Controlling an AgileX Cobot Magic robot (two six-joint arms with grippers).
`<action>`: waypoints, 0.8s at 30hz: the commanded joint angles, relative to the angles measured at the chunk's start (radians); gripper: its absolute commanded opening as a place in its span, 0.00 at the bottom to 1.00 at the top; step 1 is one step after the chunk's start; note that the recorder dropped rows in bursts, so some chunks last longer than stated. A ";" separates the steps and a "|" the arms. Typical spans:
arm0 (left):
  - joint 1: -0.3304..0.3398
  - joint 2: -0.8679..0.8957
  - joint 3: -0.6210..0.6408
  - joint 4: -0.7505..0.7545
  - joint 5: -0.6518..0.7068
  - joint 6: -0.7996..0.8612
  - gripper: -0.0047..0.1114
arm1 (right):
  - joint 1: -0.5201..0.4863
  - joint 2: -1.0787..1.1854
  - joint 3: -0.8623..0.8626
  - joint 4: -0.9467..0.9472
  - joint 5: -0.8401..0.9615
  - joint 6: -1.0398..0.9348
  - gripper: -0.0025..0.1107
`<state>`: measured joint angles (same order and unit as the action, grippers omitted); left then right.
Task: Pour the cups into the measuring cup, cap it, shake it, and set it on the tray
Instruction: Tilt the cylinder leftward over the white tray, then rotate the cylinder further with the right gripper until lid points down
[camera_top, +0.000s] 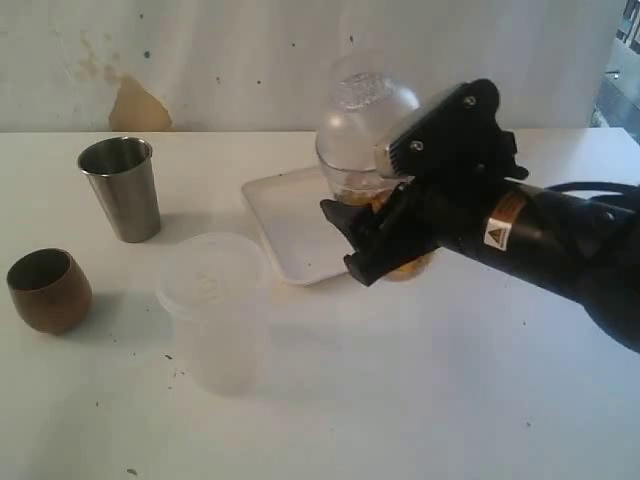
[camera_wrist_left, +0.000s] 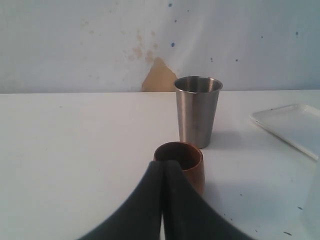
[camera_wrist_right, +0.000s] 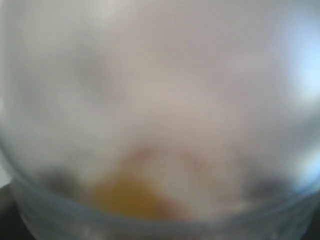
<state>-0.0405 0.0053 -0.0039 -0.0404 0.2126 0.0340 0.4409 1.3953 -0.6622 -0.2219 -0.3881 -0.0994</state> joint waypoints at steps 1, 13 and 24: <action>-0.002 -0.005 0.004 -0.005 -0.011 -0.003 0.04 | 0.007 0.050 -0.106 0.001 0.067 -0.130 0.02; -0.002 -0.005 0.004 -0.005 -0.011 -0.003 0.04 | 0.007 0.130 -0.142 0.001 0.109 -0.364 0.02; -0.002 -0.005 0.004 -0.005 -0.011 -0.003 0.04 | 0.007 0.208 -0.146 0.003 0.115 -0.441 0.02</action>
<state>-0.0405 0.0053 -0.0039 -0.0404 0.2126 0.0340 0.4483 1.6065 -0.7861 -0.2188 -0.2114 -0.5020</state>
